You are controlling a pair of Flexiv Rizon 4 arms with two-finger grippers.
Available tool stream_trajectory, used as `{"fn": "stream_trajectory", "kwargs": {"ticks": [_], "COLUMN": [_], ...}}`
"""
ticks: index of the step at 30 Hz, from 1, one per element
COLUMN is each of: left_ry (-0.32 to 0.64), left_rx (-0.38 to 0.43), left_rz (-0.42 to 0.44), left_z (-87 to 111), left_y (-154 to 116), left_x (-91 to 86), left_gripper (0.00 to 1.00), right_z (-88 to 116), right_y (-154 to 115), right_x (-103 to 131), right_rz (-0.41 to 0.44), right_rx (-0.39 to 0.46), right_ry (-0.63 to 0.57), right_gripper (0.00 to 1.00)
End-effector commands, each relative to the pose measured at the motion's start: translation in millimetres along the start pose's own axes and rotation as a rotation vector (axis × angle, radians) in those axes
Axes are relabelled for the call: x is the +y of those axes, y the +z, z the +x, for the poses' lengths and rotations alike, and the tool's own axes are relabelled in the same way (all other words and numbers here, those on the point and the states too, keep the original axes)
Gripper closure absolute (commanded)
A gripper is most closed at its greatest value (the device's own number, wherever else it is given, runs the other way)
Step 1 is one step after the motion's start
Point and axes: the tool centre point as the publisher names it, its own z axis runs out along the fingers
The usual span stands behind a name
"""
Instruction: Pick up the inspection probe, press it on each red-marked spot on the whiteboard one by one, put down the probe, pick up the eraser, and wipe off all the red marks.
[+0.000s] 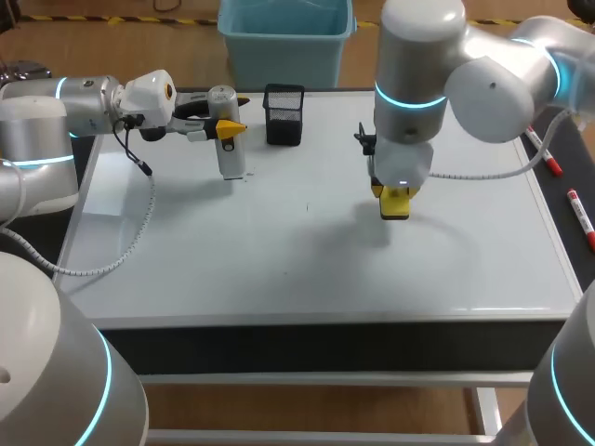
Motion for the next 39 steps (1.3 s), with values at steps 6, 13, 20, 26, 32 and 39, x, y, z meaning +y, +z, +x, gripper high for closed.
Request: {"fn": "stream_trajectory", "kwargs": {"ticks": [6, 13, 20, 26, 32, 39], "left_ry": [0.0, 0.0, 0.0, 0.0, 0.0, 0.0], "left_rx": [0.003, 0.003, 0.003, 0.003, 0.003, 0.003], "left_rz": [0.001, 0.001, 0.001, 0.001, 0.001, 0.001], "left_z": [-1.2, -1.2, -1.2, -1.2, -1.2, -1.2], "left_y": [0.1, 0.1, 0.1, 0.1, 0.1, 0.1], "left_x": [-0.3, -0.3, -0.3, -0.3, -0.3, -0.3], "left_gripper": [1.0, 1.0, 1.0, 1.0, 1.0, 1.0], "right_z": [-15.6, -28.2, -40.5, -50.2, -59.8, -66.0], "right_y": [8.6, 9.8, 9.9, 16.4, 24.4, 26.9], "right_x": [-52.5, -86.1, -125.9, -153.8, -176.8, -198.2], "right_rz": [0.02, 0.013, -0.005, -0.025, -0.048, -0.062], "right_rx": [0.0, -0.007, -0.013, 0.004, 0.001, -0.012], "right_ry": [0.001, -0.022, -0.026, -0.026, -0.021, -0.008], "right_gripper": [1.0, 1.0, 1.0, 1.0, 1.0, 1.0]}}
